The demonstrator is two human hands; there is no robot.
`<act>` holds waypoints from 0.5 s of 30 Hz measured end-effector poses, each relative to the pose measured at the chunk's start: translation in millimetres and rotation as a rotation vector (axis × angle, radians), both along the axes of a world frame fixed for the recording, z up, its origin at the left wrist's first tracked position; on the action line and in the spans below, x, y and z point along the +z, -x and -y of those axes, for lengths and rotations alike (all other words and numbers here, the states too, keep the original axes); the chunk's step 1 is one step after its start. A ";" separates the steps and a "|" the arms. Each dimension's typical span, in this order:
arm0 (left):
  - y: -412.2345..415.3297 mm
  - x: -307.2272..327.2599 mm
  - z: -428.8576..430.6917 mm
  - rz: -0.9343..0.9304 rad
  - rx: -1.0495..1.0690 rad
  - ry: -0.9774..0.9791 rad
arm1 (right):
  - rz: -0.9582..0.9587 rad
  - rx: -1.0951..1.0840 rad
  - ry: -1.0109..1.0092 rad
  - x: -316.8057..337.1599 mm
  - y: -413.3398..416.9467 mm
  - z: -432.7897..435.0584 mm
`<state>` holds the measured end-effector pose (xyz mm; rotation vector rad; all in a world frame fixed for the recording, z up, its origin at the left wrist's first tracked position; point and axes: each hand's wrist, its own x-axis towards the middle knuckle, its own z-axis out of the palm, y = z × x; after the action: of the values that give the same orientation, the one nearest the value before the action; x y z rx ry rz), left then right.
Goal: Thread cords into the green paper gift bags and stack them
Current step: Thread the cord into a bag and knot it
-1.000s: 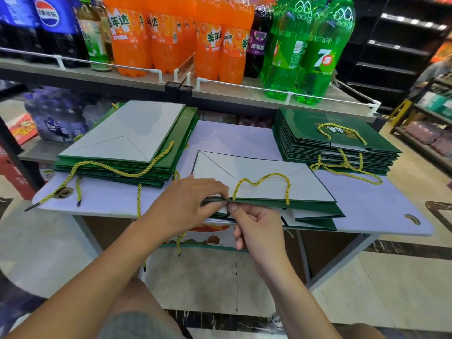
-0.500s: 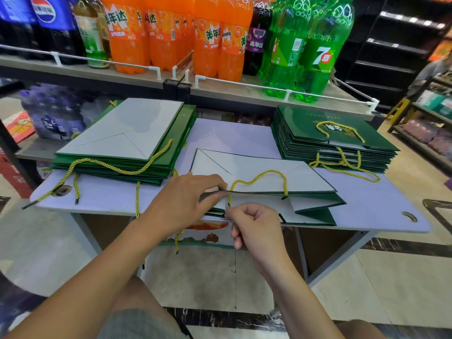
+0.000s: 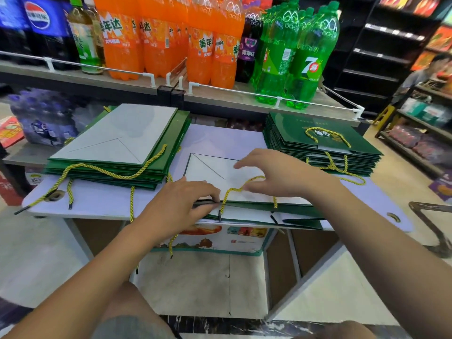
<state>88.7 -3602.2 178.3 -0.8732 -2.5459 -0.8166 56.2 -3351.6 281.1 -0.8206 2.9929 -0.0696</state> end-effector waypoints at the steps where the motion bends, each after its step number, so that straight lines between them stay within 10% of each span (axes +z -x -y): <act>1: -0.3 0.0 -0.3 0.008 0.005 0.003 | 0.068 0.052 -0.042 -5.8 14.5 -3.3; 15: -0.4 0.7 0.8 0.040 -0.012 0.007 | 0.113 0.085 0.098 -17.0 55.0 -4.9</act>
<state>89.2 -3603.0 179.0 -0.8838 -2.5825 -0.8373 1.2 -3346.7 264.1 -0.9198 2.8648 -0.2524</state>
